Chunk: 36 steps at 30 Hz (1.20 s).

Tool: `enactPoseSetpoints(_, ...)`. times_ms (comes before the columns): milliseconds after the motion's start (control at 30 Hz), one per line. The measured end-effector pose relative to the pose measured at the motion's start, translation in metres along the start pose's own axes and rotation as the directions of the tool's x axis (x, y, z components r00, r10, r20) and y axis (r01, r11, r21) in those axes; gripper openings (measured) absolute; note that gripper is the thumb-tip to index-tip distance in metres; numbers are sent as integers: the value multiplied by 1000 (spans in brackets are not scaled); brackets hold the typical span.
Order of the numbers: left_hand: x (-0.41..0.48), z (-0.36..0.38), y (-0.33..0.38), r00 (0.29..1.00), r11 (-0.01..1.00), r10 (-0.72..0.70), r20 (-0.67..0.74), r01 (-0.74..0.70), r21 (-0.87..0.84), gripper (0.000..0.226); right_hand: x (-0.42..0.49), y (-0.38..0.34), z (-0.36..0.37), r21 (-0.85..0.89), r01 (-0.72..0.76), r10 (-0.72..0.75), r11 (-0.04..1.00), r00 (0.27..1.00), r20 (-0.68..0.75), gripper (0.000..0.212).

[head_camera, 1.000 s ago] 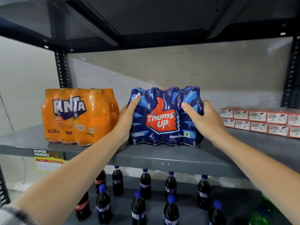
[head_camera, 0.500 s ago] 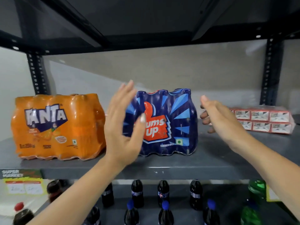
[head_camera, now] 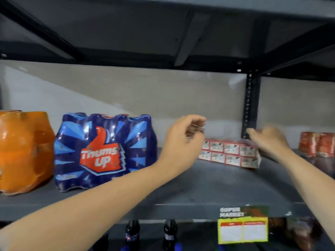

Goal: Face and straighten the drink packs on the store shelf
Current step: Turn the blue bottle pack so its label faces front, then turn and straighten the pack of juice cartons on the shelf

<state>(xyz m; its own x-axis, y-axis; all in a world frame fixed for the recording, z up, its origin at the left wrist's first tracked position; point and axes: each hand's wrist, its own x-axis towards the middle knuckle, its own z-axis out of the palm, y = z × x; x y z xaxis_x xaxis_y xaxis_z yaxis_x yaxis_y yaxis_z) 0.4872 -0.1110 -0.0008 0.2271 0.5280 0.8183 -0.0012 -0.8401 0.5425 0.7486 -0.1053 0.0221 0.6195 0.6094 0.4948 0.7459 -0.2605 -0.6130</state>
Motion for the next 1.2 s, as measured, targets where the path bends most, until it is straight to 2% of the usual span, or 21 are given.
enactPoseSetpoints(67,30,45,-7,976,972,-208,56,200,119,45,13,10,5,-64,-119,129,991,974,187,72)
enactPoseSetpoints(100,46,59,-16,945,932,-320,65,301,203,54,16,11,10,-38,-152,156,988,944,291,76)
enactPoseSetpoints(167,74,78,-40,840,807,-542,27,512,294,66,25,16,18,60,-194,150,979,887,436,75)
enactPoseSetpoints(233,90,84,-65,712,682,-702,4,671,291,60,34,24,26,94,-168,105,981,878,466,80)
enactPoseSetpoints(300,97,87,-83,640,622,-768,14,742,250,40,42,32,32,95,-150,93,984,892,443,85)
enactPoseSetpoints(400,98,86,-97,608,587,-792,-63,785,199,24,46,35,36,140,-145,77,980,912,403,60)
enactPoseSetpoints(467,99,81,-100,594,579,-795,-119,803,142,26,48,35,37,203,-157,59,967,906,419,51)
enactPoseSetpoints(533,100,73,-99,591,580,-792,-149,806,114,42,49,34,39,244,-112,11,963,925,381,52)
enactPoseSetpoints(633,98,59,-96,625,599,-765,-158,780,182,84,47,30,42,286,-6,-84,958,949,303,38)
enactPoseSetpoints(700,95,50,-94,649,604,-747,-143,752,264,110,44,30,43,323,26,-119,946,955,272,58)
enactPoseSetpoints(767,91,44,-93,667,603,-735,-123,726,332,120,43,31,40,351,30,-134,936,952,275,75)
enactPoseSetpoints(800,87,44,-92,677,601,-723,-135,713,360,116,44,33,39,364,19,-133,931,948,291,75)
enactPoseSetpoints(900,67,52,-91,719,566,-658,-224,668,483,74,35,37,34,398,-19,-122,917,937,328,73)
enactPoseSetpoints(933,59,54,-93,725,561,-648,-234,662,497,71,32,40,37,400,-22,-116,916,941,317,75)
enactPoseSetpoints(1067,46,58,-92,712,587,-675,-195,678,442,88,19,44,41,413,36,-149,910,958,245,83)
enactPoseSetpoints(1133,40,64,-83,692,613,-698,-186,711,346,102,19,39,38,526,-27,-131,850,956,261,88)
enactPoseSetpoints(1200,31,79,-68,696,659,-695,-181,717,224,106,23,33,34,639,-152,-72,754,948,311,75)
